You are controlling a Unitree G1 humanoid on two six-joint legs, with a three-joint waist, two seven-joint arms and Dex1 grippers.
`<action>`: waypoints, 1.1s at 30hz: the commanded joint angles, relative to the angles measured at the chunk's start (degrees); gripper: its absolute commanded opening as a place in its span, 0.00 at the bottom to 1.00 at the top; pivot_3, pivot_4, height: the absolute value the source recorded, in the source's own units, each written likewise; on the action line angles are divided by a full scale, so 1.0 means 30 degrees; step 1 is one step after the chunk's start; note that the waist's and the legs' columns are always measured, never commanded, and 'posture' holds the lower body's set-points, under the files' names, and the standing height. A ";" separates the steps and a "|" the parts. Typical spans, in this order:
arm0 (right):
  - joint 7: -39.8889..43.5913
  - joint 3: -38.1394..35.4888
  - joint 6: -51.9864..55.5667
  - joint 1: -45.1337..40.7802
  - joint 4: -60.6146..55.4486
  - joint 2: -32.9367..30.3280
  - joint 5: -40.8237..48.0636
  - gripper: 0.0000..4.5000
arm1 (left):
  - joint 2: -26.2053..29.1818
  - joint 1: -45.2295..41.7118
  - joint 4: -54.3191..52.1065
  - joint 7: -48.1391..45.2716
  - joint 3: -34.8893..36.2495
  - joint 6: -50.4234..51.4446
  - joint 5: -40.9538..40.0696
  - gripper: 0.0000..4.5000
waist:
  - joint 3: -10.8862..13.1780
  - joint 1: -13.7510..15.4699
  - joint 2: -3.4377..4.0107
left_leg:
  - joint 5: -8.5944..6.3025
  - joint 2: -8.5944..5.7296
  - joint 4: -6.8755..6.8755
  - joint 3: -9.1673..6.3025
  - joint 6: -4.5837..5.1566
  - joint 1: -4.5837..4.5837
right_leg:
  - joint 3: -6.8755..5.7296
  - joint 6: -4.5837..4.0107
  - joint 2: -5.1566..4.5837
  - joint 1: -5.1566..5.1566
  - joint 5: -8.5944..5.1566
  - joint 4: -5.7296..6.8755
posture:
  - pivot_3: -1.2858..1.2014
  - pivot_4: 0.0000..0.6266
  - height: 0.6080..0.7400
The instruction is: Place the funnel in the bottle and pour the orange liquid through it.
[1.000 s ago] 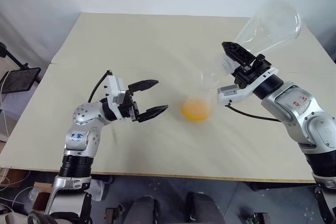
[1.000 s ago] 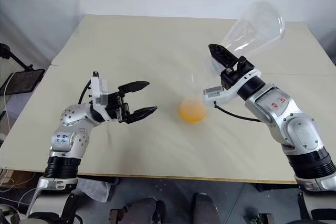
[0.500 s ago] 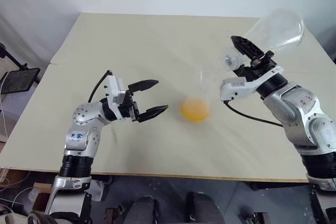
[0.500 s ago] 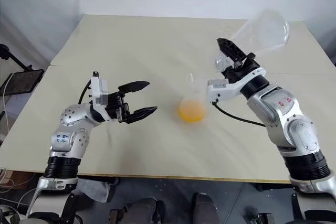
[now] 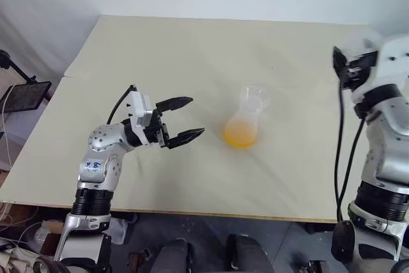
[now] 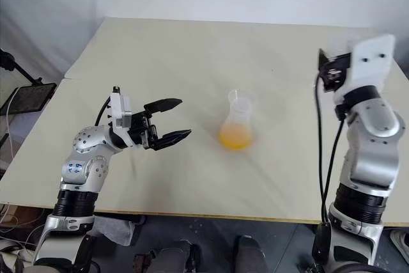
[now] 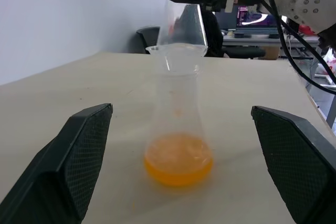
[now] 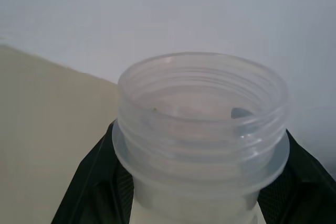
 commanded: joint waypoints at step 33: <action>0.7152 -0.5153 -0.1470 1.0227 0.1293 -0.5613 0.9519 0.99 | 0.1939 0.1225 0.0004 -0.0733 0.0724 0.0077 -0.0208 1.00 | 0.0000 0.0093 0.0001 | -0.0001 0.0021 -0.0020 0.0032 0.0009 0.0011 | 0.0073 0.0000 -0.0038 0.0010 0.0000 -0.0028 | 0.52 0.24 1.00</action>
